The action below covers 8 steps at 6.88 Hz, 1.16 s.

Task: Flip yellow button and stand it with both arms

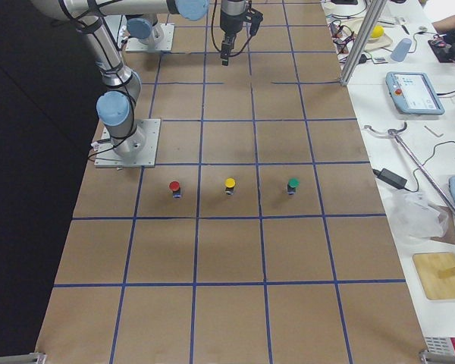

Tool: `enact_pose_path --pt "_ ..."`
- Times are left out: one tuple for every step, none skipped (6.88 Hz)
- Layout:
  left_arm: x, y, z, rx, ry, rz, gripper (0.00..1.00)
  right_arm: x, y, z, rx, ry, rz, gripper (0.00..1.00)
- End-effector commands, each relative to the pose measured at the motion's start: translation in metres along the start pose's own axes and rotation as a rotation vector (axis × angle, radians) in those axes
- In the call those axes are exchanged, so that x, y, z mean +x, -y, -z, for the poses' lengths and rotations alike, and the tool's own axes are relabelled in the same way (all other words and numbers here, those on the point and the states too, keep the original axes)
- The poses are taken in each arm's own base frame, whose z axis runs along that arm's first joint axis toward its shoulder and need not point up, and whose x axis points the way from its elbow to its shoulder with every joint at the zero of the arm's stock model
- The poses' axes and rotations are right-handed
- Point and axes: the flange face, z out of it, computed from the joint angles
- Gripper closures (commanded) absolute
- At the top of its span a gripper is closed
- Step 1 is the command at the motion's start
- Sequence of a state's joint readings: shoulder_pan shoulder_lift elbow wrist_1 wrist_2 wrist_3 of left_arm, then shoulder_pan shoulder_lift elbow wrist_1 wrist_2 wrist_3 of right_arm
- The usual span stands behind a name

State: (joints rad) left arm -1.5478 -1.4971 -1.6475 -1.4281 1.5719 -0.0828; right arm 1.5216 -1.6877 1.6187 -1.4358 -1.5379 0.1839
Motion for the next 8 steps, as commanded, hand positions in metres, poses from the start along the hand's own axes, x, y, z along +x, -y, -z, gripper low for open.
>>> enact_pose_path --pt "0.000 0.000 0.000 0.000 0.000 0.000 0.00 0.005 -0.007 0.002 -0.006 -0.036 0.009 0.00" --pt "0.000 0.000 0.000 0.000 -0.001 0.000 0.00 0.010 -0.011 0.002 -0.017 -0.094 0.008 0.00" --pt "0.000 0.000 0.000 0.000 -0.001 0.000 0.00 0.010 -0.011 0.002 -0.019 -0.093 0.003 0.00" --pt "0.000 0.000 0.000 0.000 -0.001 0.000 0.00 0.011 -0.007 -0.002 -0.026 -0.097 0.004 0.00" --pt "0.000 0.000 0.000 0.000 -0.001 0.000 0.00 0.009 -0.009 0.000 -0.022 -0.083 -0.004 0.00" --pt "0.000 0.000 0.000 0.000 -0.001 0.000 0.00 0.006 -0.009 -0.002 -0.025 -0.073 0.001 0.00" --pt "0.000 0.000 0.000 0.000 -0.001 0.000 0.00 0.002 -0.011 -0.005 -0.039 -0.060 0.019 0.00" --pt "0.000 0.000 0.000 0.000 -0.001 0.000 0.00 -0.001 -0.011 -0.006 -0.038 -0.056 0.022 0.00"
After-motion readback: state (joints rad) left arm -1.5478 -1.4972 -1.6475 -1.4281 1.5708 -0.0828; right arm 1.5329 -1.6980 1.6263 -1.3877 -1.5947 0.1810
